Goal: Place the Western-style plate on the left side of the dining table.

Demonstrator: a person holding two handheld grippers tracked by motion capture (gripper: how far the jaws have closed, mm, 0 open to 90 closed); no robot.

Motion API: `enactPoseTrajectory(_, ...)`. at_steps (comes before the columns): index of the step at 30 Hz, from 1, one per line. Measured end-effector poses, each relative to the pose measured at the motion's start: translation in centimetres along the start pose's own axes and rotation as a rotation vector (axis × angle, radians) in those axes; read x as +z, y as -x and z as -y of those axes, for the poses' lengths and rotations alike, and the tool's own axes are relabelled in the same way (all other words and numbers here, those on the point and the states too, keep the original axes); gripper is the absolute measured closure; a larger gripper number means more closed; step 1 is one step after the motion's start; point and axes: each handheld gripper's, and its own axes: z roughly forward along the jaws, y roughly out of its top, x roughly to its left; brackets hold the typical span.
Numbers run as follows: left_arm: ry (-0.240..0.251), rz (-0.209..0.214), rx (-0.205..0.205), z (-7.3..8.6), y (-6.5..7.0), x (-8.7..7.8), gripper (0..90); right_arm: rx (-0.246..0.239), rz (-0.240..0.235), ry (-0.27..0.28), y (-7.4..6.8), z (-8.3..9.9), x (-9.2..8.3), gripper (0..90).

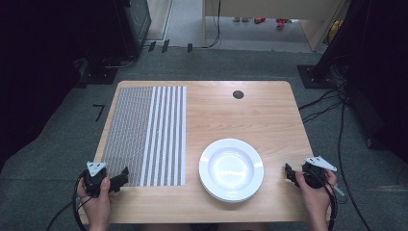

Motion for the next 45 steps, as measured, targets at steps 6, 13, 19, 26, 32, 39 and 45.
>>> enactPoseTrajectory(6,0.002,-0.006,0.005,-0.4,0.9,-0.2,10.3,0.004,0.007,-0.006,0.1,-0.1,0.2,14.2)
enactPoseTrajectory(13,0.022,0.04,0.032,-2.0,3.1,-0.6,9.2,0.01,0.01,-0.009,0.0,-0.1,0.2,13.6)
enactPoseTrajectory(19,0.03,0.062,0.033,-2.9,4.1,-0.6,9.2,0.01,0.01,-0.01,0.1,-0.1,0.2,12.5)
enactPoseTrajectory(26,0.055,0.096,0.035,-4.4,6.0,-0.4,9.2,0.009,0.01,-0.011,0.1,-0.2,0.2,12.1)
enactPoseTrajectory(32,0.059,0.143,0.054,-5.3,8.4,0.3,9.2,0.008,0.01,-0.011,0.1,-0.2,0.2,12.1)
enactPoseTrajectory(39,0.06,0.196,0.08,-5.3,10.0,0.9,9.2,0.009,0.009,-0.011,0.1,-0.2,0.2,12.1)
enactPoseTrajectory(45,0.049,0.251,0.071,-5.0,10.9,1.2,9.3,0.007,0.009,-0.012,0.1,-0.2,0.3,11.7)
